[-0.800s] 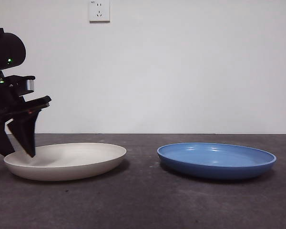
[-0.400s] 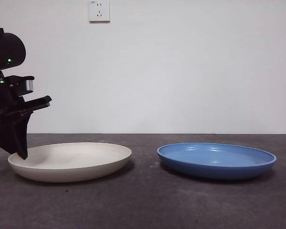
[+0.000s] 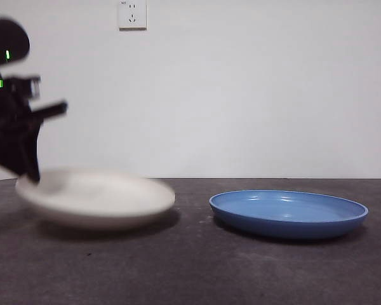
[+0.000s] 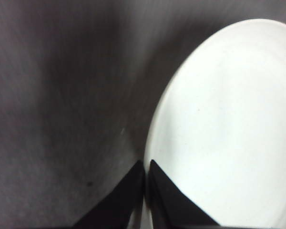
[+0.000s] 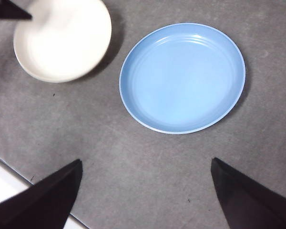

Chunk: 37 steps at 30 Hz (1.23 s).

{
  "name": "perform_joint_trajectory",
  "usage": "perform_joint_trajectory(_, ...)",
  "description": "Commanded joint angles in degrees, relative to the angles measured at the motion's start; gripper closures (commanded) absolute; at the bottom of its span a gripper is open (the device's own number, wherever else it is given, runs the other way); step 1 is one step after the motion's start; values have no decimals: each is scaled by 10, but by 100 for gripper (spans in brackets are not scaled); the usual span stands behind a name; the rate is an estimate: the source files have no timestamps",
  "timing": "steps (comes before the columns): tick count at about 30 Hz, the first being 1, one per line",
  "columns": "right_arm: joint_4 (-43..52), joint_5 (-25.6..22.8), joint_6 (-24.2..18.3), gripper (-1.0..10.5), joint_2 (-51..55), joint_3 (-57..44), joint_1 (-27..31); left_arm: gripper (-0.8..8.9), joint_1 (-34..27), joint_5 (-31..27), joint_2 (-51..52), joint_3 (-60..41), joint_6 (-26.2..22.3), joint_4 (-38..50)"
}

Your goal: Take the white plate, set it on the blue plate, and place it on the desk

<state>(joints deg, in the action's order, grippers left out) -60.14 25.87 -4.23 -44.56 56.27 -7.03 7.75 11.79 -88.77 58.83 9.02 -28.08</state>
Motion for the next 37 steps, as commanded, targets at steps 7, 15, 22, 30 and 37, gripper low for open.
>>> perform_joint_trajectory(7, 7, 0, 7, 516, -3, 10, -1, 804, 42, 51, 49, 78, 55, -3)
perform_joint_trajectory(15, 10, 0, 24, 516, 0, 13, -1, 803, 142, 25, 5, 147, 71, 4)
perform_joint_trajectory(22, 9, -11, 43, 516, 28, 25, -1, 803, 204, 17, -87, 213, 83, 7)
perform_joint_trajectory(30, -2, -23, 58, 516, 66, 59, -1, 803, 250, 10, -202, 294, 86, 5)
perform_joint_trajectory(37, -33, -51, 57, 516, 75, 83, -1, 803, 276, -8, -275, 337, 86, 6)
